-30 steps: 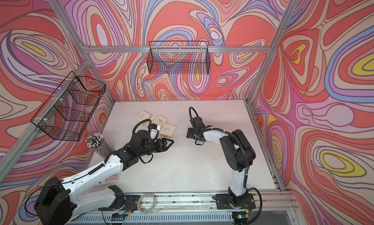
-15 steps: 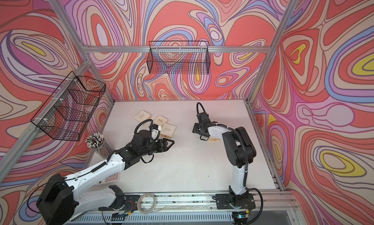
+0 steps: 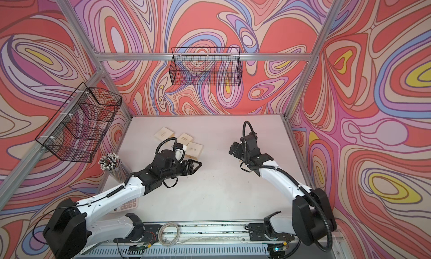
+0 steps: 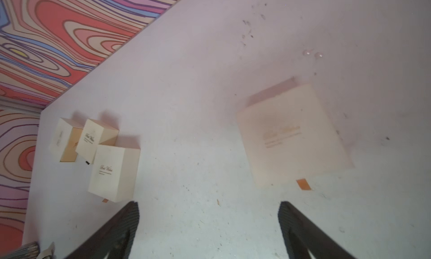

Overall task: Take out the earrings from the drawer-style jewelry box
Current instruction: Move the jewelry box to the center of the board.

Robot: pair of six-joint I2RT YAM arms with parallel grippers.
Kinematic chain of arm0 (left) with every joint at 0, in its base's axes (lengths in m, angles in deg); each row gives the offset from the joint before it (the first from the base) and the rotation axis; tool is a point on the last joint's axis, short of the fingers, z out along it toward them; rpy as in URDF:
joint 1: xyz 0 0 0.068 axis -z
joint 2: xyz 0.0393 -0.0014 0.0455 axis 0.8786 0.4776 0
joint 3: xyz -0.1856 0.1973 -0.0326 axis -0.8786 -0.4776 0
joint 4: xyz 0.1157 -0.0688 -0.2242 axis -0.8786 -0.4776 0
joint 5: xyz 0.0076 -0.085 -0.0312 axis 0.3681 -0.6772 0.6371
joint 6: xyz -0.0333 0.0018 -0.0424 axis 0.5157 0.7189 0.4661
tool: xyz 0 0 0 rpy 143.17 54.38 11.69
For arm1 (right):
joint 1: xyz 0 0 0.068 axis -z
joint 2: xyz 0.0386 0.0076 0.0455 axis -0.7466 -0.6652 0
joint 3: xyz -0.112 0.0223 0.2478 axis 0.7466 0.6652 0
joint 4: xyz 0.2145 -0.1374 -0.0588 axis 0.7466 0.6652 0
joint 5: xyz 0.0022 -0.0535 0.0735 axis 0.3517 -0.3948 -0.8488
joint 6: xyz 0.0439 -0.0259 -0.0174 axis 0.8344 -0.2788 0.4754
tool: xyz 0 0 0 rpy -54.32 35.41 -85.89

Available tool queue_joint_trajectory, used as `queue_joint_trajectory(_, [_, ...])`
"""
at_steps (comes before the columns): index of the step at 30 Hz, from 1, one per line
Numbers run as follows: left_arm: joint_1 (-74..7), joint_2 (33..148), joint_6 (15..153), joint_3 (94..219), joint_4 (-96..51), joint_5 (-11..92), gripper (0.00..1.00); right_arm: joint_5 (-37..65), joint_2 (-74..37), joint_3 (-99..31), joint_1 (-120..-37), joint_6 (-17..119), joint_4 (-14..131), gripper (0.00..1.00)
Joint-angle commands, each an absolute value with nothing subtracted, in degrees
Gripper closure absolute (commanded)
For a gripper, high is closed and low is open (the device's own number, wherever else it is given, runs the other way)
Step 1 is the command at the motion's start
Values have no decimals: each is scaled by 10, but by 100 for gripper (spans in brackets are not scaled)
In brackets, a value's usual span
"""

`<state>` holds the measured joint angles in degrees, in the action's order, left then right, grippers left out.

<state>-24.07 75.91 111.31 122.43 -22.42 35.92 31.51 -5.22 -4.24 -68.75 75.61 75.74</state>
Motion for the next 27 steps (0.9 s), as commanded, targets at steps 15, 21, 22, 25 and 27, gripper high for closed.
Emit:
queue_joint_trajectory(15, [-242, 740, 1102, 1202, -190, 346, 1, 298, -135, -22, -637, 843, 682, 2])
queue_joint_trajectory(21, [-243, 744, 1102, 1203, -189, 351, 1, 283, -172, -35, -637, 859, 651, 2])
queue_joint_trajectory(22, [-243, 745, 1103, 1204, -190, 351, 1, 281, -179, -38, -637, 859, 648, 2])
queue_joint_trajectory(25, [-242, 748, 1103, 1206, -191, 350, 1, 284, -198, -50, -637, 860, 642, 2])
queue_joint_trajectory(27, [-242, 748, 1103, 1206, -192, 352, 1, 288, -210, -61, -637, 861, 639, 2])
